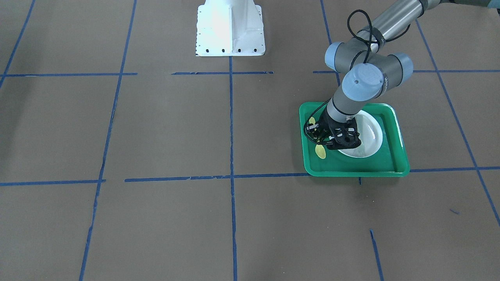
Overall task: Place spoon
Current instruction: 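Carry the spoon off the plate and lower it onto the tray beside the plate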
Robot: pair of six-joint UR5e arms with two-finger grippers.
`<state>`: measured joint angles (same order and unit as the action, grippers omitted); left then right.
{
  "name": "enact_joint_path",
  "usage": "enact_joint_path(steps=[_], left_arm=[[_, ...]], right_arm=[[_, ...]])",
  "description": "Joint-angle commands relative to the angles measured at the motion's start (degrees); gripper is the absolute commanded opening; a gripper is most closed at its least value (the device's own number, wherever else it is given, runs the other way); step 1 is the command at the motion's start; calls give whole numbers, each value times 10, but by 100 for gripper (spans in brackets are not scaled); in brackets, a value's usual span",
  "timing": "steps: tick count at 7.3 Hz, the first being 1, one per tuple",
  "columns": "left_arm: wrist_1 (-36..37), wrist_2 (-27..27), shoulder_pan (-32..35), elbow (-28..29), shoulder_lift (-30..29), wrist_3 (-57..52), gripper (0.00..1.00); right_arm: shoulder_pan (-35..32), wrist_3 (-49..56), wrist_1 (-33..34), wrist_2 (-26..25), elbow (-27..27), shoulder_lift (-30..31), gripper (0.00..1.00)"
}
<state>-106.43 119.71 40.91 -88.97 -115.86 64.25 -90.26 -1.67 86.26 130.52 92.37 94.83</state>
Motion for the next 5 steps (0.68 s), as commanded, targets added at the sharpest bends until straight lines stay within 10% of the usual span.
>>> enact_joint_path(steps=[1, 3, 5], left_arm=[[0, -1, 0, -2, 1, -1, 51], [0, -36, 5, -3, 0, 1, 90], [1, -39, 55, -30, -1, -2, 96]], right_arm=[[0, 0, 0, 0, 0, 0, 100], [0, 0, 0, 0, 0, 0, 100], [0, 0, 0, 0, 0, 0, 100]])
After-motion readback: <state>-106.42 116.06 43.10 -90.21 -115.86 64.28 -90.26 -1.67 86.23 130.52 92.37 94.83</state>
